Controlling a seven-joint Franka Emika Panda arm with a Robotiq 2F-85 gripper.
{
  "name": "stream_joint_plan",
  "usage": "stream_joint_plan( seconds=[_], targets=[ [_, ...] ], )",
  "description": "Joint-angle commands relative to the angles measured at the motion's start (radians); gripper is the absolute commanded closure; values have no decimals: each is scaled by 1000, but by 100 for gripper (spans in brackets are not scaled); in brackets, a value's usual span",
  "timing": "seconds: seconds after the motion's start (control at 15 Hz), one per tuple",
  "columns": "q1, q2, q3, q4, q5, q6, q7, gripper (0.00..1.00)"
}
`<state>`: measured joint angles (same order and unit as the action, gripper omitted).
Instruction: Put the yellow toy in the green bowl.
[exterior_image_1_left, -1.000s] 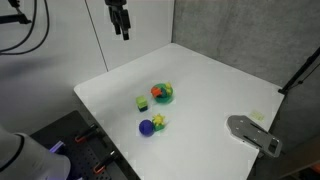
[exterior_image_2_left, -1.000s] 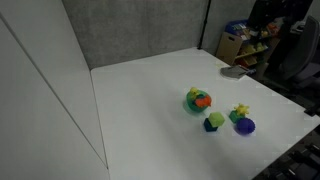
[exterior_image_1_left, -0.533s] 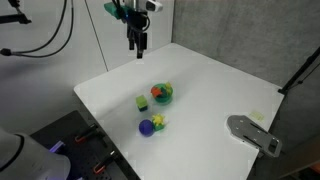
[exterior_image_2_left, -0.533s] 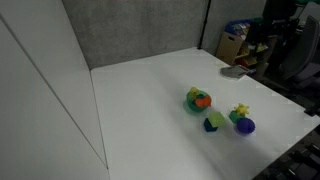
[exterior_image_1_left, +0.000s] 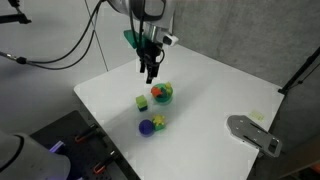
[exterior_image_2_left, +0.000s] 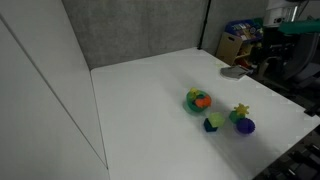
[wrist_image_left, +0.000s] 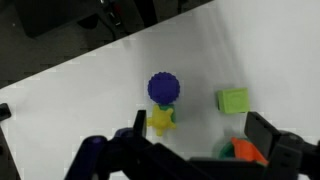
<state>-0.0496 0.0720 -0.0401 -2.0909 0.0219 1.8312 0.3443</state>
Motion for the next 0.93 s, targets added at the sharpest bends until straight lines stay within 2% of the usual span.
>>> stream_joint_plan(
  seconds=[0.0, 0.13, 0.27, 0.33, 0.73, 0.87],
  targets=[
    [-19, 27, -31, -45, -6, 81, -16, 0],
    [-27, 46, -46, -62, 0, 119, -17, 0],
    [-38, 46, -48, -44, 81, 70, -55, 0],
    [-25, 57, -49, -56, 23, 98, -10, 0],
    [-30, 56, -51, -53, 63, 93, -34, 0],
    [-23, 60, -53, -78, 9, 167, -17, 0]
  ],
)
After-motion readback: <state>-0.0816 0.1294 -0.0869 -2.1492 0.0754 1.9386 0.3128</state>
